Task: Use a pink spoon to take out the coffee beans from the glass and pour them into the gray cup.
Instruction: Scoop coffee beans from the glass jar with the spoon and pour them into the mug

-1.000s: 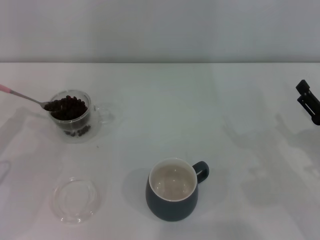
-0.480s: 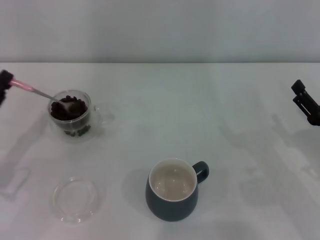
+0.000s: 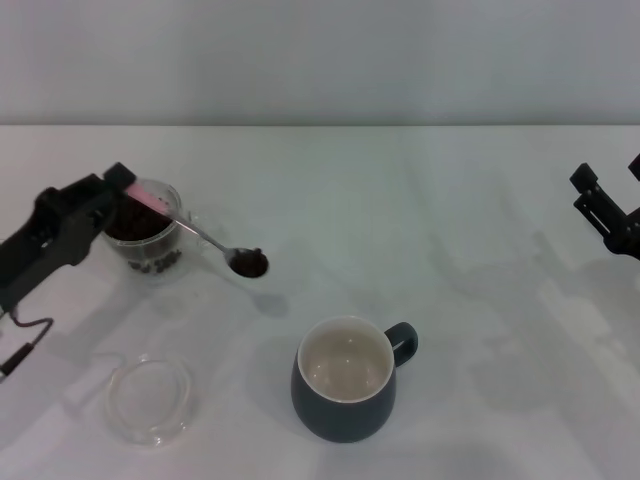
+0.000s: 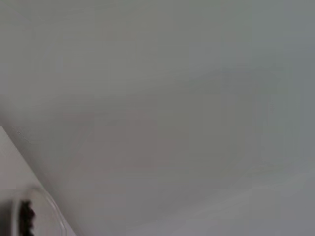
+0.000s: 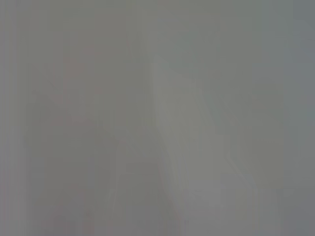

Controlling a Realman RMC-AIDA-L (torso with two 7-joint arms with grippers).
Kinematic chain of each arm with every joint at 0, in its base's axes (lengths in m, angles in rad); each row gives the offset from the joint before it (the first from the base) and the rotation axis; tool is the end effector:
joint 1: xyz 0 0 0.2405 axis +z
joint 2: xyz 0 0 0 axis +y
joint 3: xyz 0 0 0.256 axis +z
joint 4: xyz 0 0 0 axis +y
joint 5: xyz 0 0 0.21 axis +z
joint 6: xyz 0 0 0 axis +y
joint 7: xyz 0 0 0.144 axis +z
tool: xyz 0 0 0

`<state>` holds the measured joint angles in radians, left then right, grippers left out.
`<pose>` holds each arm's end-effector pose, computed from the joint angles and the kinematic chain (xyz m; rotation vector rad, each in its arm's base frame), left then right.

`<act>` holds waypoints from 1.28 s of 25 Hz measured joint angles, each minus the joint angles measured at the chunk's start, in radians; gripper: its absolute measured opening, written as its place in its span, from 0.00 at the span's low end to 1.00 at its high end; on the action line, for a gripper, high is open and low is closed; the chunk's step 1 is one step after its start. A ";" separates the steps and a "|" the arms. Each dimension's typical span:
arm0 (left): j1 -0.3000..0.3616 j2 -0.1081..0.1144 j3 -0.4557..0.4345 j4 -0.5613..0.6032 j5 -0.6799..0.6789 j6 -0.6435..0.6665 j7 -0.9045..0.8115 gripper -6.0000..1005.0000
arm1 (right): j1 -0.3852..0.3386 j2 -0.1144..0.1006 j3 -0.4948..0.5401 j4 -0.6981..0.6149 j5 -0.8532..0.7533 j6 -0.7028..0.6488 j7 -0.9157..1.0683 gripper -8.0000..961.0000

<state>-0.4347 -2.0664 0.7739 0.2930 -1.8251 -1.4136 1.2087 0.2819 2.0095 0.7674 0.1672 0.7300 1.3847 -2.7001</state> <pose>-0.2921 0.3223 -0.0030 -1.7915 -1.7709 -1.5311 0.3483 0.2752 0.0060 -1.6503 0.6251 0.9310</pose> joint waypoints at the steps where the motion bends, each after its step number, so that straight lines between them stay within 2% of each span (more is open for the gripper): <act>1: -0.004 -0.002 0.001 -0.002 0.012 -0.007 0.000 0.14 | 0.000 0.000 -0.001 0.000 0.000 0.000 0.000 0.91; 8: -0.051 -0.005 0.051 -0.033 0.070 -0.024 0.007 0.14 | 0.000 0.000 -0.018 0.000 0.000 0.000 0.000 0.91; 10: -0.081 -0.004 0.143 -0.029 0.076 -0.014 0.025 0.14 | -0.001 0.000 -0.023 0.000 0.000 0.001 0.000 0.91; 18: -0.143 -0.003 0.253 -0.026 0.081 0.032 0.175 0.14 | -0.009 0.001 -0.043 0.000 0.000 0.005 0.000 0.91; 27: -0.171 -0.011 0.301 0.005 0.085 0.041 0.354 0.14 | -0.020 0.002 -0.054 0.001 0.000 0.007 0.000 0.91; 32: -0.174 -0.010 0.333 0.025 0.089 0.046 0.393 0.14 | -0.020 0.002 -0.054 0.002 0.000 0.008 0.000 0.91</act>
<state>-0.6086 -2.0765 1.1065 0.3185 -1.7365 -1.3676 1.6020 0.2622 2.0111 0.7132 0.1695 0.7302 1.3926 -2.6998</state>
